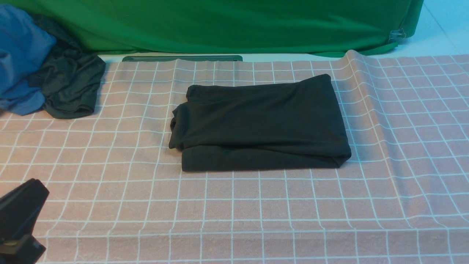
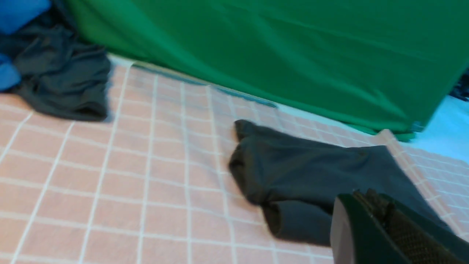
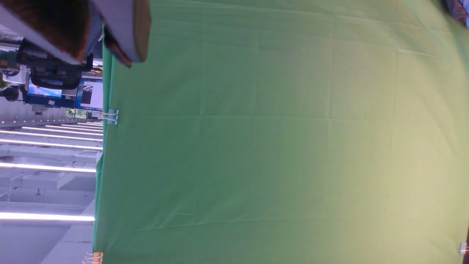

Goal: Fold a long-sleeved shirt over a pink coffee tablecloth.

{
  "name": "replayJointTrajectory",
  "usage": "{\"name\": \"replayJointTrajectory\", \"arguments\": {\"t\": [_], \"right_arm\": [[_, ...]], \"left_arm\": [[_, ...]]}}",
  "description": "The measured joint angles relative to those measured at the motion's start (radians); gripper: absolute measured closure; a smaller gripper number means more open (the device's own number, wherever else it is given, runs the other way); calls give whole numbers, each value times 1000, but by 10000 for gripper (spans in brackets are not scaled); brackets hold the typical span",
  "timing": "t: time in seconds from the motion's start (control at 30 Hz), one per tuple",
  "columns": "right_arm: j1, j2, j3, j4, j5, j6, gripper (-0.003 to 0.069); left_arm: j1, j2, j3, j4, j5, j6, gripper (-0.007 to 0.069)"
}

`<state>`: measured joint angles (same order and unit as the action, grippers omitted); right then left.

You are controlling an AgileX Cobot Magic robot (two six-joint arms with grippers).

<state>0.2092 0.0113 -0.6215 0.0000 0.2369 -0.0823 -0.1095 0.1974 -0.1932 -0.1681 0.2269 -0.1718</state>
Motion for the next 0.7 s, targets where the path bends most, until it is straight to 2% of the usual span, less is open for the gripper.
{"name": "replayJointTrajectory", "arguments": {"t": [0.47, 0.7], "right_arm": [[0, 0, 0, 0, 0, 0, 426], [0, 0, 0, 0, 0, 0, 424]], "left_arm": [[51, -6, 181, 72, -115, 0, 610], [52, -148, 200, 75, -110, 4, 610]]}}
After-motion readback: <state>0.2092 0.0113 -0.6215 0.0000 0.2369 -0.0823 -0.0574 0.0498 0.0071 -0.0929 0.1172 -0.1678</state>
